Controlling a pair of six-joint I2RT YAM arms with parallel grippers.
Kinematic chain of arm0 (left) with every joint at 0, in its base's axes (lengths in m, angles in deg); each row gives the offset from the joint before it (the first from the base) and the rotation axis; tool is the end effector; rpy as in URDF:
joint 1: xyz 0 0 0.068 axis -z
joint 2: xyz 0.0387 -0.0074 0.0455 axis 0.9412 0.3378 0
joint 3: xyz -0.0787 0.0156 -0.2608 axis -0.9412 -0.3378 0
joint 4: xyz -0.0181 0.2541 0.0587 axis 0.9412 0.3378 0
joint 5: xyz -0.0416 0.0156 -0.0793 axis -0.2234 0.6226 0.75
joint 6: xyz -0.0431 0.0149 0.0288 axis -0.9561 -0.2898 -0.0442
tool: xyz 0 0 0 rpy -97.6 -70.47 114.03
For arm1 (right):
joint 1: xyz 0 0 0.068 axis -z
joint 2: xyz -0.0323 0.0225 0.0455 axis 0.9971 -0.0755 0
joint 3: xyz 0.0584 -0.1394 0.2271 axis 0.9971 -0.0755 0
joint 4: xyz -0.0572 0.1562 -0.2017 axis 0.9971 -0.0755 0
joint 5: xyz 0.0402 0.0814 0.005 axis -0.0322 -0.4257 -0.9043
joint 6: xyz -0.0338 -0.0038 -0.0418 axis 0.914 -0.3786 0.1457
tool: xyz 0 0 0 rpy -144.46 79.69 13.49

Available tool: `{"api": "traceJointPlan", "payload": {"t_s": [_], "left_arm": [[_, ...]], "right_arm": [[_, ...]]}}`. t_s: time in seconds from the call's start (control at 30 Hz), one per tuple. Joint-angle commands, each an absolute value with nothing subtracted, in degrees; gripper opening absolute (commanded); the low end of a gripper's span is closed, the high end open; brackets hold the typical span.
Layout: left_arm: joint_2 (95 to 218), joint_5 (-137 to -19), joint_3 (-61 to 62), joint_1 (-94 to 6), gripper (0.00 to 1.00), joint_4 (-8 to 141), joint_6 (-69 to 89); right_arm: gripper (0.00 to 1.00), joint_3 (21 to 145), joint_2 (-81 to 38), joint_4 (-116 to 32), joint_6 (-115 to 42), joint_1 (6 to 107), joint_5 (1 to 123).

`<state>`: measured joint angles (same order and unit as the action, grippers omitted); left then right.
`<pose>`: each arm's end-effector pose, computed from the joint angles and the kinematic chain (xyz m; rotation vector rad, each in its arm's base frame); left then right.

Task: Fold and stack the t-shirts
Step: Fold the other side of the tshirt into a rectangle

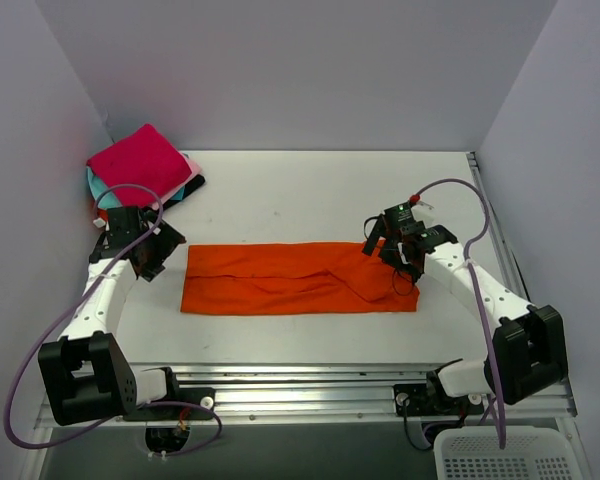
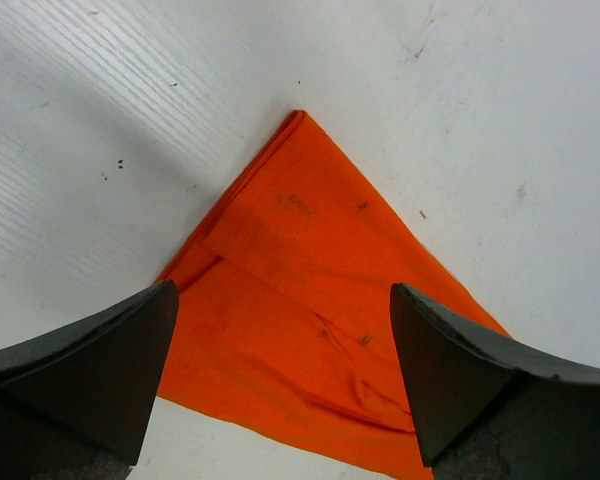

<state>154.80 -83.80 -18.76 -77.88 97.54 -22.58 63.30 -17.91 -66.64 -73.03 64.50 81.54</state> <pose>0.2653 0.0341 0.2526 -1.0677 2.2231 -0.3349 0.2698 0.0969 0.2581 0.5458 2.3192 0.3019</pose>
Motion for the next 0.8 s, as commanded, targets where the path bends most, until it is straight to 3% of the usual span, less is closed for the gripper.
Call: {"api": "traceJointPlan", "payload": {"t_s": [0.0,0.47,0.77], "left_arm": [[152.65,-82.04,-20.60,-78.08,0.96,94.66,-23.37],[152.30,-81.25,-21.65,-78.08,0.97,94.30,-22.32],[153.88,-81.07,-21.66,-78.08,0.97,93.33,-21.79]], "right_arm": [[0.93,64.22,-20.27,-63.68,-74.53,62.13,79.10],[0.80,75.73,-41.37,-59.62,-71.27,57.99,78.93],[0.75,76.79,-44.89,-59.27,-71.10,57.11,78.84]]}}
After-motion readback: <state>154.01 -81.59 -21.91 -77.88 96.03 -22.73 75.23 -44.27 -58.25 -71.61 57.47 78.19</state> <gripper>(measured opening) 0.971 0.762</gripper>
